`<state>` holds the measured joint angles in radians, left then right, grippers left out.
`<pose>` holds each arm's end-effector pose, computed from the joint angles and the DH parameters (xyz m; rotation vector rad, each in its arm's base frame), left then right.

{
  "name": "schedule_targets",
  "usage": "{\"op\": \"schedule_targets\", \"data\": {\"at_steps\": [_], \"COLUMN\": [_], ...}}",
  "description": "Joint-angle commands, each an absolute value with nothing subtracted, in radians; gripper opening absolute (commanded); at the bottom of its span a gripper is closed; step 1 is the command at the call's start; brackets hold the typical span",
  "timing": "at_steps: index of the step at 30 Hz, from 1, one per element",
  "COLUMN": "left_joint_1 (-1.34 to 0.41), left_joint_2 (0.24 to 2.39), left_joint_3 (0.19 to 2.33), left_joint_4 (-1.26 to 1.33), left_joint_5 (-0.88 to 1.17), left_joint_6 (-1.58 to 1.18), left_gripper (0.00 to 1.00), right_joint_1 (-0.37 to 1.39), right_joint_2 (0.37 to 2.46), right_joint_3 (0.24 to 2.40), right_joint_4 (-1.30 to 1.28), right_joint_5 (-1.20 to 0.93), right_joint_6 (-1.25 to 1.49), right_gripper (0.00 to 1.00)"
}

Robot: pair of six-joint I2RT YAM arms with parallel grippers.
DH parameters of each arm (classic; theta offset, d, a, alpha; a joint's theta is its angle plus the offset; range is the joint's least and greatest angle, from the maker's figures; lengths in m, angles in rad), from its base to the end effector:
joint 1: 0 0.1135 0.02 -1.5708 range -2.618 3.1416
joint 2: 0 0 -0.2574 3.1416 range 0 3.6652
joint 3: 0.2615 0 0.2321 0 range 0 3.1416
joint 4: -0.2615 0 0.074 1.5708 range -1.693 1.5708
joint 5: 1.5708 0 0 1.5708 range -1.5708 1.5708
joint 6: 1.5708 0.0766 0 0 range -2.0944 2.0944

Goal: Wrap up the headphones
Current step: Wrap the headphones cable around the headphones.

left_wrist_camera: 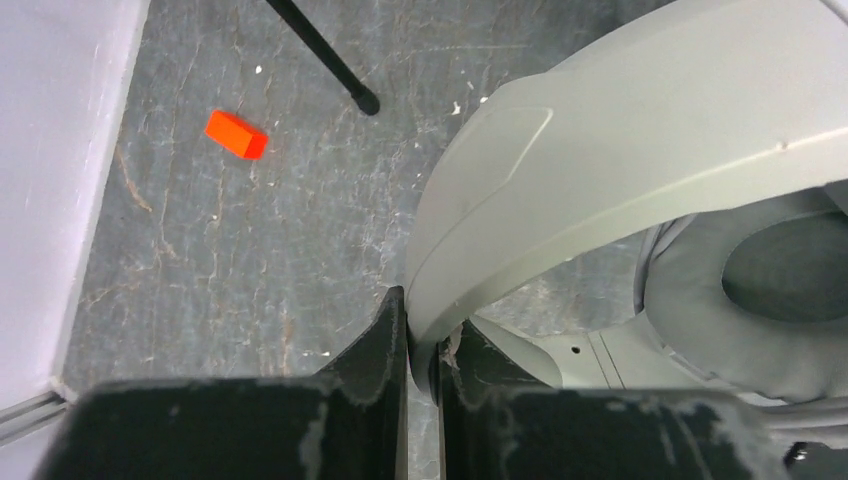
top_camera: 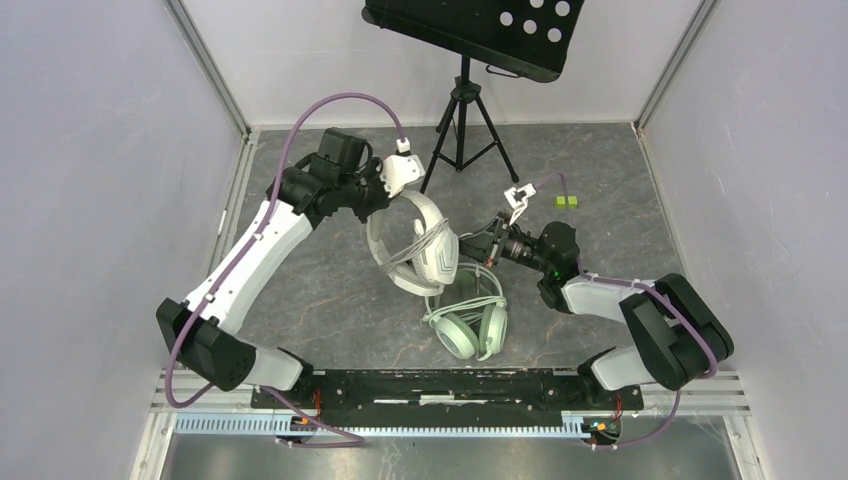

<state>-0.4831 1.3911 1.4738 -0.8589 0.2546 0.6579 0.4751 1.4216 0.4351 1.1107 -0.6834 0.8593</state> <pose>0.2551 -0.1556 0.3413 1.3589 1.8868 -0.2110 0.2338 0.1747 0.2307 -0.3200 1.6563 1.5338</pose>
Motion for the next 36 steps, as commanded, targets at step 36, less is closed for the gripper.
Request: {"op": "schedule_targets", "data": {"at_steps": [36], "left_joint_1": [-0.61], "left_joint_2": [1.416], "left_joint_3": [1.344], "left_joint_4": [-0.732], "left_joint_5": [-0.285], "left_joint_6": [0.764], "left_gripper": [0.02], "right_joint_1": [0.5], "right_joint_2": [1.514], "right_joint_3": [0.499], "right_joint_4": [1.534], "right_joint_5": [-0.547], "right_joint_6": [1.307], "right_gripper": [0.03]}}
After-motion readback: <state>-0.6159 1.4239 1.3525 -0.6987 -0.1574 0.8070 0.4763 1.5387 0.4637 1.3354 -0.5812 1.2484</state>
